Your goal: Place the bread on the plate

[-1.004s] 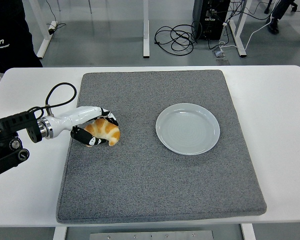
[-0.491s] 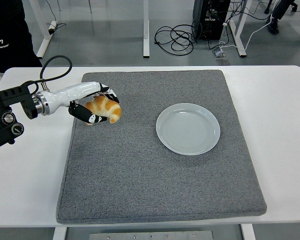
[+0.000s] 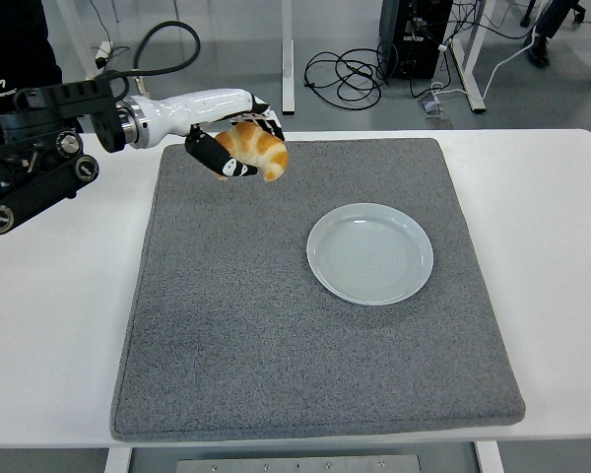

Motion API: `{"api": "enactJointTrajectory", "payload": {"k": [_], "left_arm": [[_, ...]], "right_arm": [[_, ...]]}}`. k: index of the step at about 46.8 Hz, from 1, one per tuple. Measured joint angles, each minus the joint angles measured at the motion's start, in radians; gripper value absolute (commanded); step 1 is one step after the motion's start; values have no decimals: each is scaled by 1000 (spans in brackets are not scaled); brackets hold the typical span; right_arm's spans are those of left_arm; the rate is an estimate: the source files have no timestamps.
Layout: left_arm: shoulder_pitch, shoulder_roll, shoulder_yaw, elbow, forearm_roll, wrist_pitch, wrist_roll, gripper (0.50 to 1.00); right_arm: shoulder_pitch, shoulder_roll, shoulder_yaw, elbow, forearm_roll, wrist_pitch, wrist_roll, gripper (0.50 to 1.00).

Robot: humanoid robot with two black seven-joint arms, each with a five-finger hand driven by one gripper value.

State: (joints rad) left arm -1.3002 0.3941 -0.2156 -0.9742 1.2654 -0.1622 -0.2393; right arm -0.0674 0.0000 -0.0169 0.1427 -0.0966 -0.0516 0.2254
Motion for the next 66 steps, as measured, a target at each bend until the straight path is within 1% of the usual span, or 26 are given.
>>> {"api": "enactJointTrajectory", "payload": {"k": [6,11,17,24,27,35,42,49,58,66], "left_arm": [[-45,-95,41,35,-1,-2,0,500],[-61,-176,57,74,-1,-1,1,500],[-64,-287,61,149,-5,1,1,500],[-51,-384,77,220,-6,16,1,500],[-42,-393,91,243,-6,37,-1,500],[8,-394,187,274,-16,117,-8,500],[37,-394,234,300,-65,159,-12,500],[46,-394,237,305,-118,178,-21,500],[50,-394,236,306,-122,182,-21,500],[71,-394,235,306,-123,181,-22,500]], "right_arm": [[0,0,0,0,0,0,0,1000],[0,0,0,0,0,0,0,1000],[0,0,0,0,0,-1,0,1000],[0,0,0,0,0,0,0,1000],[0,0,0,0,0,0,0,1000],[0,0,0,0,0,0,0,1000],[0,0,0,0,0,0,0,1000],[0,0,0,0,0,0,0,1000],[0,0,0,0,0,-1,0,1000],[0,0,0,0,0,-1,0,1000]]}}
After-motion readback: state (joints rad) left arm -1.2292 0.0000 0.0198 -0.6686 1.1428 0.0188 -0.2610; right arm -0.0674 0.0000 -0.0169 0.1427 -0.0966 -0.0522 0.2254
